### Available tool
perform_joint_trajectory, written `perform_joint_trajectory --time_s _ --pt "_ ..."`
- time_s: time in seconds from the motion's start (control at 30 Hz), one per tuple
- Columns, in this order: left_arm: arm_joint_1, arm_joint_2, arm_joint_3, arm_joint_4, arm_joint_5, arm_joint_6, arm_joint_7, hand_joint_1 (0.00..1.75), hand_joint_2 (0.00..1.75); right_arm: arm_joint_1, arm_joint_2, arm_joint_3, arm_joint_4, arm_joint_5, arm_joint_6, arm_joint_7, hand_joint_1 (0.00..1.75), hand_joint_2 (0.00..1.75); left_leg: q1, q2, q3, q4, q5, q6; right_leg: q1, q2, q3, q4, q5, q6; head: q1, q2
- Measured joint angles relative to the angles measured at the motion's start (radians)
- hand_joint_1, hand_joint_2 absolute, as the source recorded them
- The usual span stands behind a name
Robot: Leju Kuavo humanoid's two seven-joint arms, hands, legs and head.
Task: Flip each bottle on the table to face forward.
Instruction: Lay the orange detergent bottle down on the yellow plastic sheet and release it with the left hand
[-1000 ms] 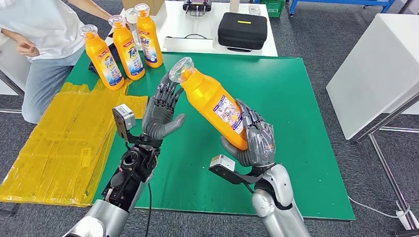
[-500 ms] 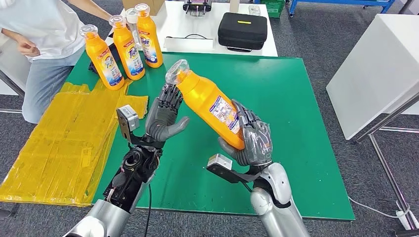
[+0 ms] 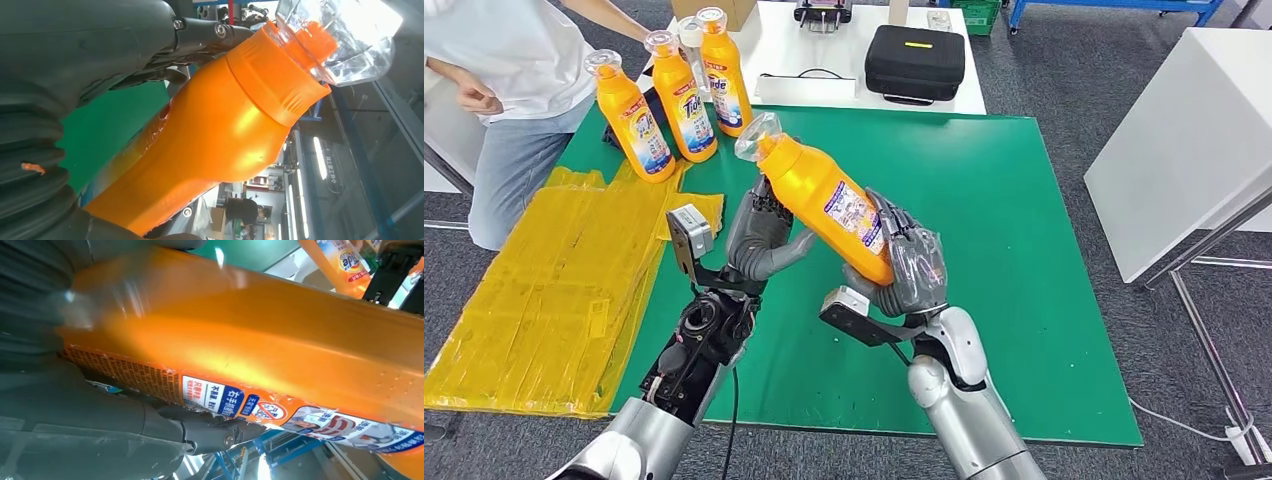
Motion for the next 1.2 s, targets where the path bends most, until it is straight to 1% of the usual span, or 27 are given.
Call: perform_joint_trajectory --time_s 0.2,0.53,0.9,1.03,1.2 --pt "-0.007 -0.003 0.000 0.010 0.001 0.000 0.000 0.00 1.75 -0.046 0.012 -0.003 0.074 -0.002 -0.012 0.007 1.75 1.75 0.000 0.000 0.000 0.000 0.000 0.000 0.000 0.000 0.000 0.000 0.000 0.000 0.000 0.000" --pt "-0.016 -0.004 0.000 0.025 0.001 0.000 -0.001 0.00 1.75 -0.080 0.023 -0.006 0.134 0.002 -0.024 0.010 1.75 1.75 0.000 0.000 0.000 0.000 0.000 0.000 0.000 0.000 0.000 0.000 0.000 0.000 0.000 0.000" --pt "-0.033 -0.004 0.000 0.045 0.001 0.010 -0.018 0.00 1.75 -0.131 0.064 0.005 0.225 0.064 -0.127 0.007 1.75 1.75 0.000 0.000 0.000 0.000 0.000 0.000 0.000 0.000 0.000 0.000 0.000 0.000 0.000 0.000" --pt "-0.036 -0.005 -0.001 0.054 -0.001 0.014 -0.017 0.00 1.75 -0.132 0.080 0.030 0.228 0.066 -0.159 -0.013 1.75 1.75 0.000 0.000 0.000 0.000 0.000 0.000 0.000 0.000 -0.001 0.000 0.000 0.000 0.000 0.000" --pt "-0.037 -0.005 -0.001 0.055 -0.002 0.021 -0.019 0.00 1.75 -0.120 0.084 0.059 0.203 0.064 -0.207 -0.031 1.75 1.75 0.000 0.000 0.000 0.000 0.000 0.000 0.000 0.000 -0.001 0.000 0.000 0.000 0.000 0.000"
